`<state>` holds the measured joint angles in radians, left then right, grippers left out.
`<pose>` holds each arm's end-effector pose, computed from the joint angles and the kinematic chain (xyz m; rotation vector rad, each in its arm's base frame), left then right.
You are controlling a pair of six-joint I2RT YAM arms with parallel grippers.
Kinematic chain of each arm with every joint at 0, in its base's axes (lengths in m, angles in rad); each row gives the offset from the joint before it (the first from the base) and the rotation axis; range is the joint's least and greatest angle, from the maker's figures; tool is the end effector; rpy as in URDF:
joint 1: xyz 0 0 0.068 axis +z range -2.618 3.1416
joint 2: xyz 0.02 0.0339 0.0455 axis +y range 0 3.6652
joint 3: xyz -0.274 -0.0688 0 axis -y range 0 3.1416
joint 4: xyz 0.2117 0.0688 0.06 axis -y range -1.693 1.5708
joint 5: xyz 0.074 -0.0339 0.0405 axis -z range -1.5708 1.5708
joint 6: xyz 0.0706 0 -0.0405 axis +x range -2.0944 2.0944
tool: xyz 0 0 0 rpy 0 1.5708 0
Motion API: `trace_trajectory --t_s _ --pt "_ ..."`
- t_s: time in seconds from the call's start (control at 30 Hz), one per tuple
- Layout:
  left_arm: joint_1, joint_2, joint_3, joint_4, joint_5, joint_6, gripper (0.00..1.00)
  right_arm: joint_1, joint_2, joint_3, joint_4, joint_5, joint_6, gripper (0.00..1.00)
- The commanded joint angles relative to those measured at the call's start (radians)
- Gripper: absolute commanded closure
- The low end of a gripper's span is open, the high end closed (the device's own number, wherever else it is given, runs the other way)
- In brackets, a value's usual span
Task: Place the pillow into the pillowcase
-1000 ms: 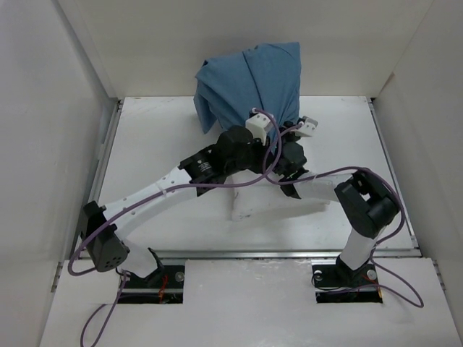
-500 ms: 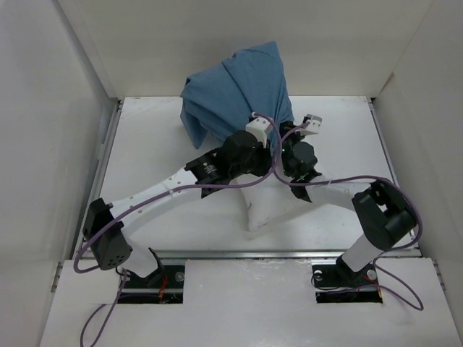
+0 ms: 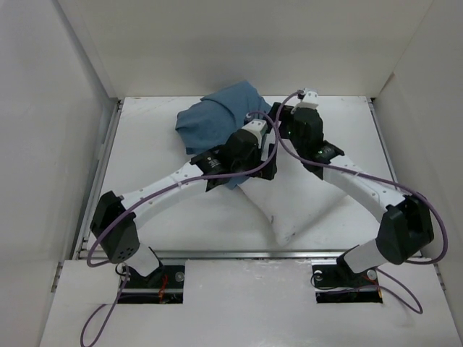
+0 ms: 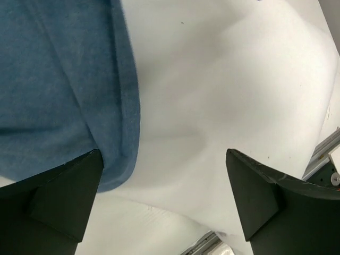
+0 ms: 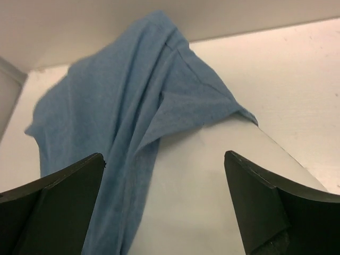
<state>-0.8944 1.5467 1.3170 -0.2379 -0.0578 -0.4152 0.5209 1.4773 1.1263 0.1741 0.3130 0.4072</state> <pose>0.2299 -0.2799 0.3325 0.4673 2.0720 -0.7471 0.3168 0.1567 0.3450 0.1307 1.7516 0.4067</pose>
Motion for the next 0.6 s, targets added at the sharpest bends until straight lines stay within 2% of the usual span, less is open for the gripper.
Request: trace_trajectory --t_s 0.0,0.07,0.17,0.23,0.3,0.4,0.5,0.57 --pt "0.011 -0.098 0.024 -0.057 -0.051 0.0 0.0 -0.01 -0.017 0.117 -0.416 -0.045 -0.044 0.0" --pt "0.011 -0.146 0.024 -0.081 -0.091 0.0 0.0 -0.01 -0.006 0.165 -0.537 -0.005 -0.044 0.0" --pt "0.011 -0.215 0.024 -0.142 -0.17 -0.03 0.0 -0.01 -0.07 0.175 -0.61 0.043 -0.044 0.0" --pt "0.011 -0.255 -0.016 -0.178 -0.275 -0.098 0.0 -0.01 -0.126 0.136 -0.648 0.043 -0.044 0.0" --pt "0.044 -0.31 -0.086 -0.201 -0.313 -0.149 0.0 0.005 -0.219 0.103 -0.648 -0.001 -0.14 0.0" --pt "0.153 -0.359 -0.203 -0.178 -0.269 -0.212 0.0 0.094 -0.332 0.04 -0.659 -0.008 -0.221 0.0" --pt "0.245 -0.369 -0.297 -0.12 -0.136 -0.223 0.0 0.175 -0.383 -0.002 -0.668 -0.047 -0.312 0.0" --pt "0.255 -0.369 -0.386 -0.061 -0.061 -0.223 0.0 0.206 -0.384 -0.016 -0.682 -0.107 -0.343 0.0"
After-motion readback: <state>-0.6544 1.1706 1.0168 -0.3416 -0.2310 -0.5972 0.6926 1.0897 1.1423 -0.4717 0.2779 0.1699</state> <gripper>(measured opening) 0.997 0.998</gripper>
